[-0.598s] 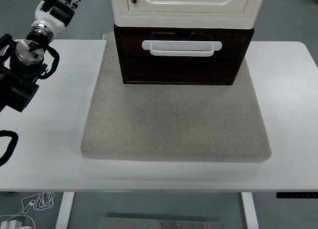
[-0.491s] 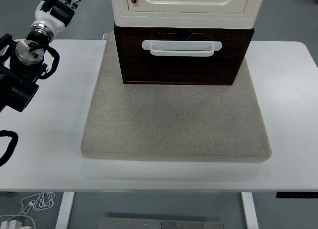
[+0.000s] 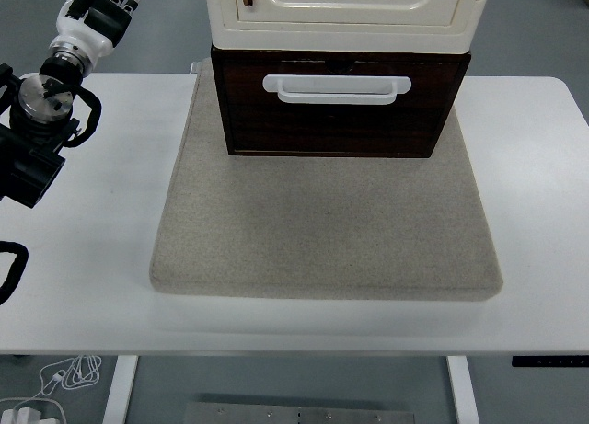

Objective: Open the drawer under the combination cabinet

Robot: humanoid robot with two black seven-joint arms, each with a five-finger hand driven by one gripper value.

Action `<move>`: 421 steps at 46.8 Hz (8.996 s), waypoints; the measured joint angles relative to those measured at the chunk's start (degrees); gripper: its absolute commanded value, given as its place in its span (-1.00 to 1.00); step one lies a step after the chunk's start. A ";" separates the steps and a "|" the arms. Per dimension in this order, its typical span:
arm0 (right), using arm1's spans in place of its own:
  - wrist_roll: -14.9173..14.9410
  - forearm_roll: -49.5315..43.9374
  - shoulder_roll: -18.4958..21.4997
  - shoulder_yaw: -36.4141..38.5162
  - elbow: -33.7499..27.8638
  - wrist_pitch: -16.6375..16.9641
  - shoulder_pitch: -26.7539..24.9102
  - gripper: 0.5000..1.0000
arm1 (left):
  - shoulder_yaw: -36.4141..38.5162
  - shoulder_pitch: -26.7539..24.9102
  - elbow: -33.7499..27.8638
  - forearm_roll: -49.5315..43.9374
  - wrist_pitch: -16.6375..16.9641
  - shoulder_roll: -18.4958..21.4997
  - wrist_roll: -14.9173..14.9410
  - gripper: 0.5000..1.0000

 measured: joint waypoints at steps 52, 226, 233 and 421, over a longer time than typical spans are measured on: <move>0.00 0.00 0.00 0.00 0.00 -0.02 0.00 0.71 | 5.58 9.08 -32.10 24.56 -11.76 28.50 -0.16 1.00; 0.00 0.00 0.00 0.00 0.00 -0.02 0.00 0.71 | 6.70 -10.00 -59.17 61.58 -20.48 19.74 36.38 1.00; 0.00 0.00 0.00 0.00 0.00 -0.01 0.00 0.71 | 8.06 -13.15 -55.77 61.79 -20.48 18.58 36.97 1.00; 0.00 0.00 0.00 0.00 0.00 -0.05 0.00 0.71 | 12.78 -15.39 -40.60 75.93 -20.47 1.40 37.20 1.00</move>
